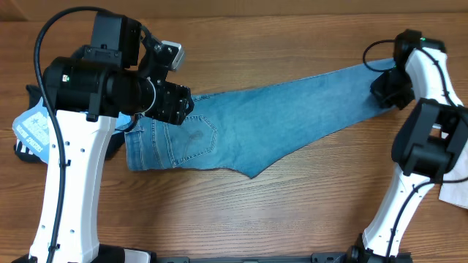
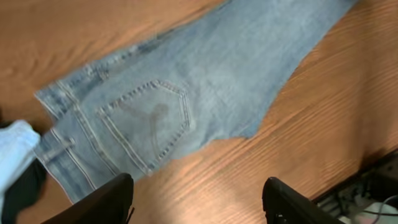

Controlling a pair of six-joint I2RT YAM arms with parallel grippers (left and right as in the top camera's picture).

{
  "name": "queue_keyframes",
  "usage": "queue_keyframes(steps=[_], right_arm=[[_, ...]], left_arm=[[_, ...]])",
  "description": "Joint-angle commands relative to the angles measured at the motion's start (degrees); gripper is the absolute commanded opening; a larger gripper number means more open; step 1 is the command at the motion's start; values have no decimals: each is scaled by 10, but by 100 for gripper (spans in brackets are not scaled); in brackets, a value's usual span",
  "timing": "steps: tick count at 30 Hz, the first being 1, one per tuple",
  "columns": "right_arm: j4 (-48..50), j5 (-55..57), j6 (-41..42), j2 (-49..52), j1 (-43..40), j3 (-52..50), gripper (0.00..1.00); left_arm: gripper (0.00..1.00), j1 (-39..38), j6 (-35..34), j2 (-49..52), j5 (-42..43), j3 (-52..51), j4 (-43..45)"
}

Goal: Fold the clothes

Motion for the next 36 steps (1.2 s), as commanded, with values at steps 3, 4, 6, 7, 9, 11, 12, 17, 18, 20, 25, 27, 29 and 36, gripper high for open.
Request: queue_keyframes(steps=[3,4,6,7,9,11,12,17,18,20,25,27,29,36], right_arm=[[66,-158,-112,-203,0,7,71],[66,-196,-116,-229,0,7,72],[66,-246,-130,-251,2,7,73],[64,-259,-130,-252,3,7,73],[57,-264,-130,-251,3,7,73],[57,-264,-134,-251,3,7,73],[55,-264,-136,-251,3,7,73],[55,-264,-143,-251,3,7,72],[53,-264,-143,-251,3,7,72],[50,-264,-143,-251,3,7,72],[50,-264,-143,-251,4,7,71],[44,-263,-143,-251,4,7,69],[20,-247,-142,-247,4,6,66],[-20,-228,-162,-120,-34,5,98]], left_arm=[[73,2,-186,4,-47,-158,36],[59,2,-241,4,-47,-233,83],[55,2,-280,4,-20,-351,194],[58,2,-306,4,-2,-404,240],[59,2,-362,4,24,-485,290],[72,2,-394,4,17,-549,308],[76,4,-410,4,7,-584,322],[79,25,-460,4,-23,-649,518],[61,25,-460,4,-42,-649,553],[17,25,-460,7,-59,-649,614],[4,29,-440,54,-73,-632,735],[4,48,-438,79,-77,-609,733],[4,101,-428,91,-70,-584,725],[4,235,-319,91,5,-517,676]])
